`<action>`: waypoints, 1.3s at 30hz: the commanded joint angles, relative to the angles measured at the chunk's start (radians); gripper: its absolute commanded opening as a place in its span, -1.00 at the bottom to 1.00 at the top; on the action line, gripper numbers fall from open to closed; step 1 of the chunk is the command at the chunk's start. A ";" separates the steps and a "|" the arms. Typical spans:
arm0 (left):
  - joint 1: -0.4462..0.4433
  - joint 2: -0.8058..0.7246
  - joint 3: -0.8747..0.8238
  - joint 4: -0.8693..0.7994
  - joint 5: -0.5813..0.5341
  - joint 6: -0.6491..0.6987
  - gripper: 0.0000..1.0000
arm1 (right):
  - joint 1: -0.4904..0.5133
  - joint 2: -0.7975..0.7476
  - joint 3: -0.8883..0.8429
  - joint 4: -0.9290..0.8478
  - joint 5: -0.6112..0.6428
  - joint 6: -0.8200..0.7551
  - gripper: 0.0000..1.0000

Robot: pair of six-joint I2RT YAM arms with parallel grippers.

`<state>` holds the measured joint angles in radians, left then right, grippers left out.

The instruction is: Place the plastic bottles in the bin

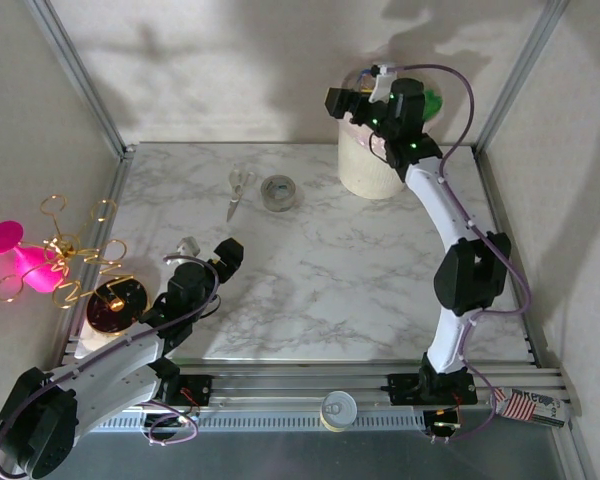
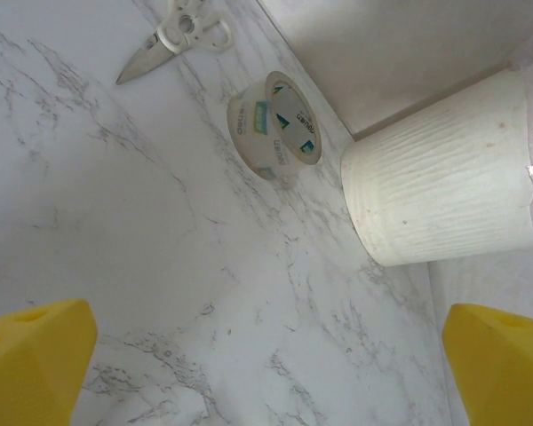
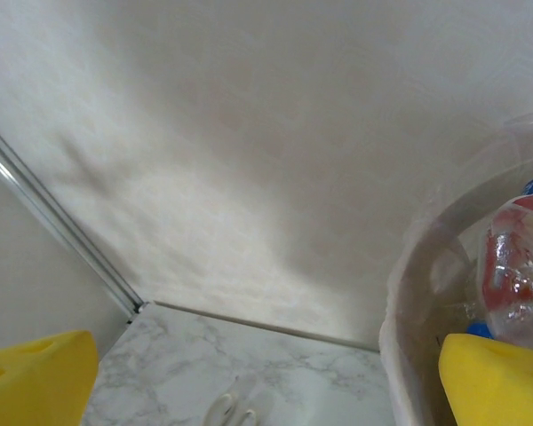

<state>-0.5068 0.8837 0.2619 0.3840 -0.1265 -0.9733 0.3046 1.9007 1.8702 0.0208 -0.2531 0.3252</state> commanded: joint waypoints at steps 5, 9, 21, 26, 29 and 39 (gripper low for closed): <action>0.010 -0.055 0.032 -0.032 -0.034 0.002 0.99 | -0.036 0.108 0.157 -0.029 0.121 0.009 0.98; 0.009 -0.069 0.032 -0.046 -0.046 0.006 0.99 | -0.061 0.168 0.258 -0.063 0.115 0.012 0.98; 0.015 -0.060 0.067 -0.103 -0.121 0.054 0.99 | -0.068 0.065 0.220 -0.055 -0.001 -0.030 0.97; 0.049 -0.071 0.104 -0.168 -0.175 0.107 0.99 | -0.068 -0.129 -0.014 -0.003 -0.017 -0.074 0.98; 0.083 -0.072 0.120 -0.192 -0.211 0.144 0.99 | -0.066 -0.276 -0.218 0.023 -0.008 -0.099 0.98; 0.210 -0.005 0.138 -0.153 -0.388 0.296 0.99 | -0.058 -0.739 -0.957 0.128 0.188 -0.114 0.98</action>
<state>-0.3164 0.8616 0.3672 0.2237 -0.4122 -0.7639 0.2447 1.2083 1.0405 0.1154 -0.1699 0.2306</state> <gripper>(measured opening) 0.995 0.988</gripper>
